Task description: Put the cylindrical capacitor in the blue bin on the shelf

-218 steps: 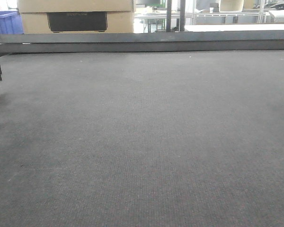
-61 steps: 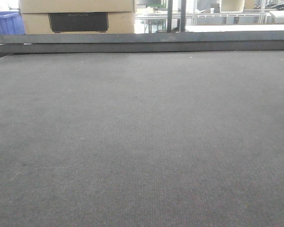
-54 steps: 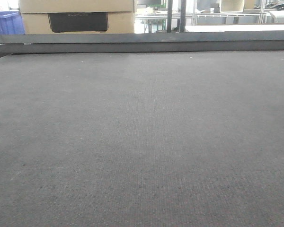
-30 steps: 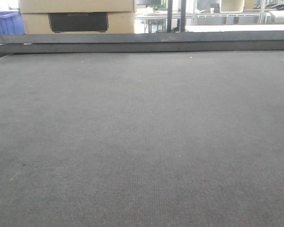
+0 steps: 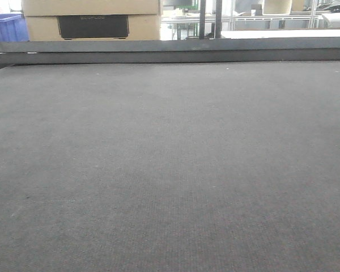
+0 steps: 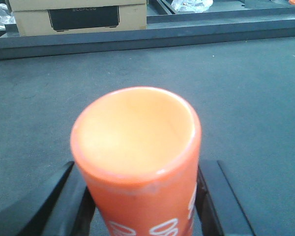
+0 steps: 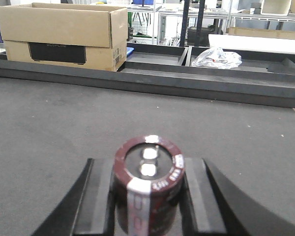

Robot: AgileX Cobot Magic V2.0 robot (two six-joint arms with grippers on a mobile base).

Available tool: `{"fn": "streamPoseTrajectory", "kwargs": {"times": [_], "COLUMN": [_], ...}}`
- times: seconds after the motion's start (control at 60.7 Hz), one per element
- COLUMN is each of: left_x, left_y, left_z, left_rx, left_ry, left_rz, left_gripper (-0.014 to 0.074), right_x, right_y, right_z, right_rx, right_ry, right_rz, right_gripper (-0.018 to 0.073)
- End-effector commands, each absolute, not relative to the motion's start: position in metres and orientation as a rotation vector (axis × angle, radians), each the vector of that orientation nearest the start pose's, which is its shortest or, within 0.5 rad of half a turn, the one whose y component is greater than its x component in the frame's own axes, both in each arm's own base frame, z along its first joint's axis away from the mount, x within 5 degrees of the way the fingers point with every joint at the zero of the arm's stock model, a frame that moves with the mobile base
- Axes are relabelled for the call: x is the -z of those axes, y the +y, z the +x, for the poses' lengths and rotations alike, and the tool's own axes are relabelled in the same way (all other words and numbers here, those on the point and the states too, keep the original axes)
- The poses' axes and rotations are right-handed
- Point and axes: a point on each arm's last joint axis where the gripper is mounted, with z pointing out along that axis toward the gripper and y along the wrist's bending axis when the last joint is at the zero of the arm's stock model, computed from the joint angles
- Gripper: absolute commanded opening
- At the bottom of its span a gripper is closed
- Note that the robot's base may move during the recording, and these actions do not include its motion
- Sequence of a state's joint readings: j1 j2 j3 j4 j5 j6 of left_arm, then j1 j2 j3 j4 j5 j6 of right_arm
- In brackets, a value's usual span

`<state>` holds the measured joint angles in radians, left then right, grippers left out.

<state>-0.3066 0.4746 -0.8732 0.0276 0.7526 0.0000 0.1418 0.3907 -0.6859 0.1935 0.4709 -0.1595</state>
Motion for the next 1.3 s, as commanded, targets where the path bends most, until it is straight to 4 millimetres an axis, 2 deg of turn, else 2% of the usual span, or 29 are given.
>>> {"fn": "streamPoseTrajectory", "kwargs": {"times": [0.0,1.285], "left_x": [-0.4,-0.4], "left_y": [-0.0183,-0.0183], "left_z": [0.0628,0.0628], "left_rx": [0.187,0.187], "left_ry": [1.799,1.799], "left_rz": [0.288,0.288], "left_gripper": [-0.0111,-0.0111], "right_x": [-0.3742,-0.3745], "right_y": [0.017,0.017], "right_z": [0.0658,0.0658], "right_rx": [-0.178,-0.178], "right_ry": [1.623,1.62], "right_rz": [-0.179,-0.178], "right_gripper": [-0.0162,-0.0162]}}
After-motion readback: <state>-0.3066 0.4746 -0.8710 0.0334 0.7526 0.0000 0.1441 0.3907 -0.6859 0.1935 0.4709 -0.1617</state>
